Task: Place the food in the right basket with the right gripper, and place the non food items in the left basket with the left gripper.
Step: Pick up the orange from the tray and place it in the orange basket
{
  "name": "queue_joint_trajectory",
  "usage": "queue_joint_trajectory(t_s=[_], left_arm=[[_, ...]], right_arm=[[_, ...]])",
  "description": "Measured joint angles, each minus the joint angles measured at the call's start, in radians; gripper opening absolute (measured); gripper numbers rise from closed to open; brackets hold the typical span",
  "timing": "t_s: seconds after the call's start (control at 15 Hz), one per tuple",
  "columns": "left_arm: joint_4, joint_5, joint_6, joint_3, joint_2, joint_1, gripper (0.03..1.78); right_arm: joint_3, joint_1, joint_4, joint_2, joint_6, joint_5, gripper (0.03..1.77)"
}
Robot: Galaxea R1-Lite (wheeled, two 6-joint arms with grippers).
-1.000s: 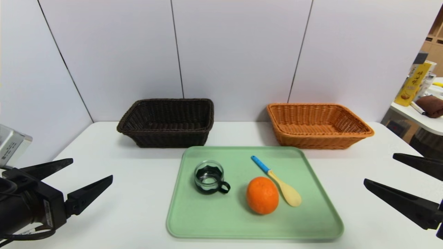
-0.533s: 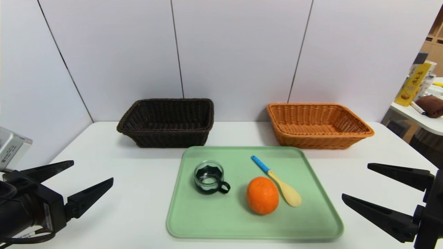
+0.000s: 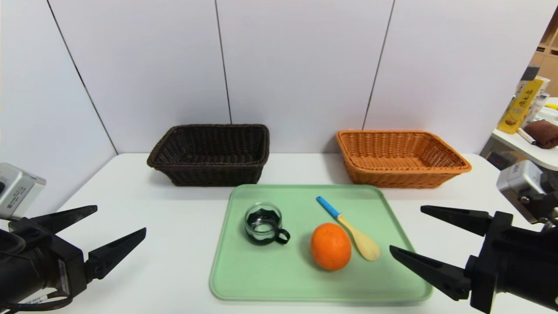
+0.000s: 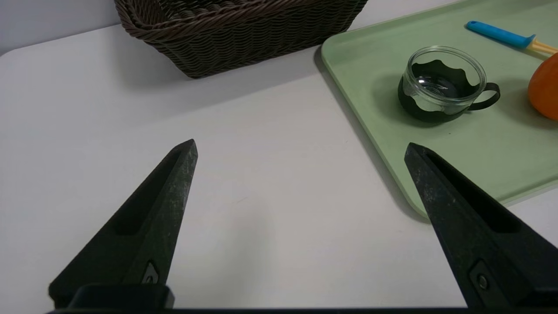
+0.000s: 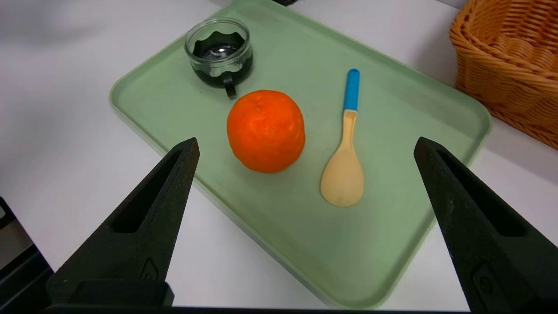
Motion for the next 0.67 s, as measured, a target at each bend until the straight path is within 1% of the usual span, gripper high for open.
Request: queue_joint_trajectory(t_s=[0.4, 0.67], left_arm=[[0.001, 0.000, 0.004, 0.013, -0.004, -0.006, 1.69], [0.002, 0.000, 0.007, 0.013, -0.005, -0.006, 1.69]], right_arm=[[-0.003, 0.096, -0.120, 0.159, -0.001, -0.016, 1.70], [-0.045, 0.107, -0.130, 0.253, -0.009, -0.018, 1.70]])
